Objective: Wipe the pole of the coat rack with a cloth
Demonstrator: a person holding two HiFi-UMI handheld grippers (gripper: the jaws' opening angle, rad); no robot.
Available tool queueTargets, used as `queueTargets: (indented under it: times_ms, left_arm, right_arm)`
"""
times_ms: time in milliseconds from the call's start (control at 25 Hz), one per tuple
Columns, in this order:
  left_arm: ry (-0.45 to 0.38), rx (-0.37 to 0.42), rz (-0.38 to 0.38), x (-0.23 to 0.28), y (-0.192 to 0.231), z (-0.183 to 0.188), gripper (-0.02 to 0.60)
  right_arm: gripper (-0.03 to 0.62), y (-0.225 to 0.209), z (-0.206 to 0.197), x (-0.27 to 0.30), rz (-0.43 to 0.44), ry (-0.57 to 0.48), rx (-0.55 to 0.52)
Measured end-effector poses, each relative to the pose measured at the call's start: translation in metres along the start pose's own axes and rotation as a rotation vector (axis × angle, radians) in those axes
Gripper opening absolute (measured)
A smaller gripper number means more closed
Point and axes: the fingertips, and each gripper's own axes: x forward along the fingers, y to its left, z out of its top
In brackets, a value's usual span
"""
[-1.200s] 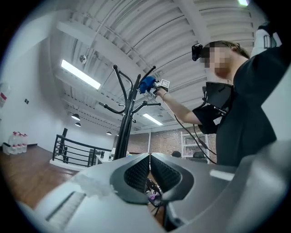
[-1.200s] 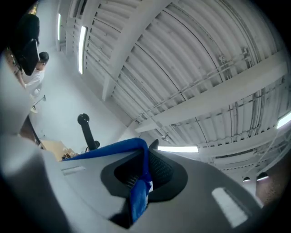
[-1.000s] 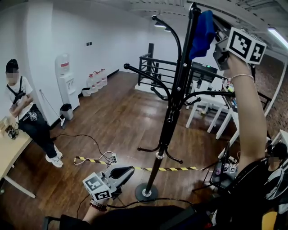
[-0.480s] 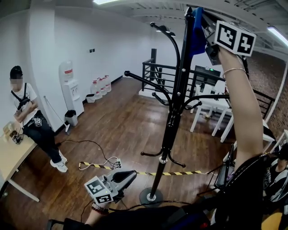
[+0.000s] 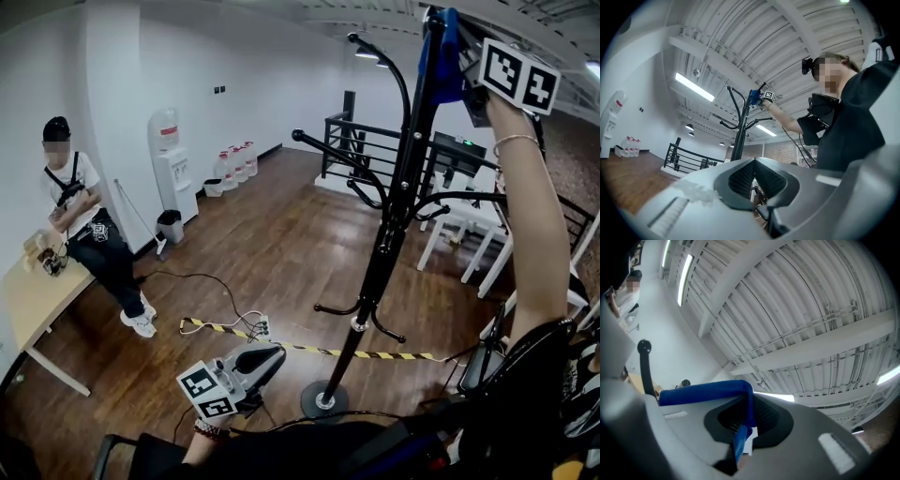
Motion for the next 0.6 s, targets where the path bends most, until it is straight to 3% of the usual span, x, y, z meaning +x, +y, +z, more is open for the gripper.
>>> queueTargets:
  times_ms: [200,400,600]
  left_arm:
    - [-0.009,-0.022,0.038,-0.009,0.014,0.002,0.006]
    - [-0.004,-0.039,0.004,0.002,0.014,0.0,0.006]
    - [0.024,-0.06,-0.04,0.016,0.006,-0.012,0.006]
  right_arm:
    - [0.025,0.003,-0.023,-0.01,0.045,0.046,-0.024]
    - [0.025,0.022,-0.038,-0.021,0.085,0.109,-0.186]
    - [0.025,0.039,-0.043,-0.035,0.115,0.154,-0.177]
